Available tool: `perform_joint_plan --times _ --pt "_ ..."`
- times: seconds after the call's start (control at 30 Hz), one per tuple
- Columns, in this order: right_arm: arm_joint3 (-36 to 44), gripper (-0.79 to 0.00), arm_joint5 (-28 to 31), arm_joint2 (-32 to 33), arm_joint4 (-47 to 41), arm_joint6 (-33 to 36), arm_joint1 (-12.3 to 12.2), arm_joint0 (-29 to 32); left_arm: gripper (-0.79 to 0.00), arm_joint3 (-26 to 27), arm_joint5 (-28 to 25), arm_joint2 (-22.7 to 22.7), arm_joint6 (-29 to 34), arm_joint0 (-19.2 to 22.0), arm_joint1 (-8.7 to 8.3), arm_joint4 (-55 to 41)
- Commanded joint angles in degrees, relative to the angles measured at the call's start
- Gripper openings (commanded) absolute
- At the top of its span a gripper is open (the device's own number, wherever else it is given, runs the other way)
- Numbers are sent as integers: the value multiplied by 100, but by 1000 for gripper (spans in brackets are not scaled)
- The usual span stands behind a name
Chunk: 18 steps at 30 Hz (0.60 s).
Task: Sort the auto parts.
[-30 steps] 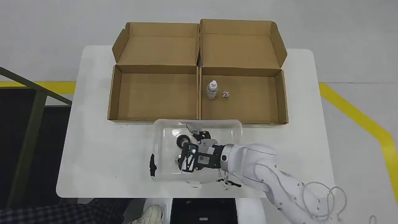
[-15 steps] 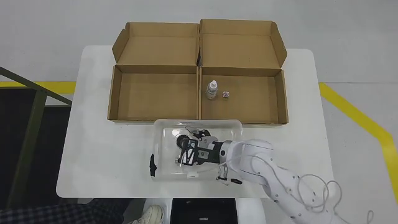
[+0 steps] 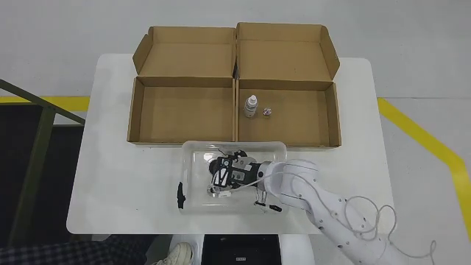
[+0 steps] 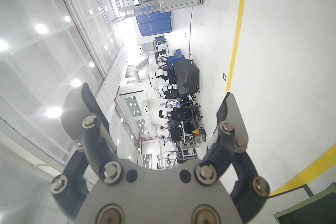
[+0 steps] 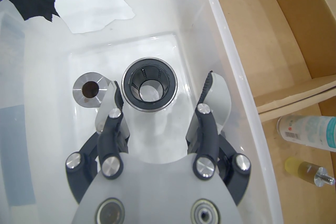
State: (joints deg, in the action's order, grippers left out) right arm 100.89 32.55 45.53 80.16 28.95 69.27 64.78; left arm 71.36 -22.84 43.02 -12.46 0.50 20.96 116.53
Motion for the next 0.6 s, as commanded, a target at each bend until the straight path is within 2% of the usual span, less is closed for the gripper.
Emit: perform_joint_plan --times 0.0,0.23,0.37,0.47,0.5,0.53,0.57 --pt "-53 -271 -9 -41 -17 7 20 -44 0 0 0 0 0 0 0 0" --pt "-211 -265 24 -210 -60 20 92 -189 0 0 0 0 0 0 0 0" --pt "-307 -326 4 -268 -88 0 128 -251 0 0 0 0 0 0 0 0" --pt "-359 -422 15 -294 -110 6 148 -288 0 0 0 0 0 0 0 0" --pt "-370 -477 31 -298 -127 1 152 -295 0 0 0 0 0 0 0 0" --pt "-380 -557 46 -297 -135 -4 155 -301 0 0 0 0 0 0 0 0" --pt "-385 -677 54 -295 -138 -9 157 -300 0 0 0 0 0 0 0 0"
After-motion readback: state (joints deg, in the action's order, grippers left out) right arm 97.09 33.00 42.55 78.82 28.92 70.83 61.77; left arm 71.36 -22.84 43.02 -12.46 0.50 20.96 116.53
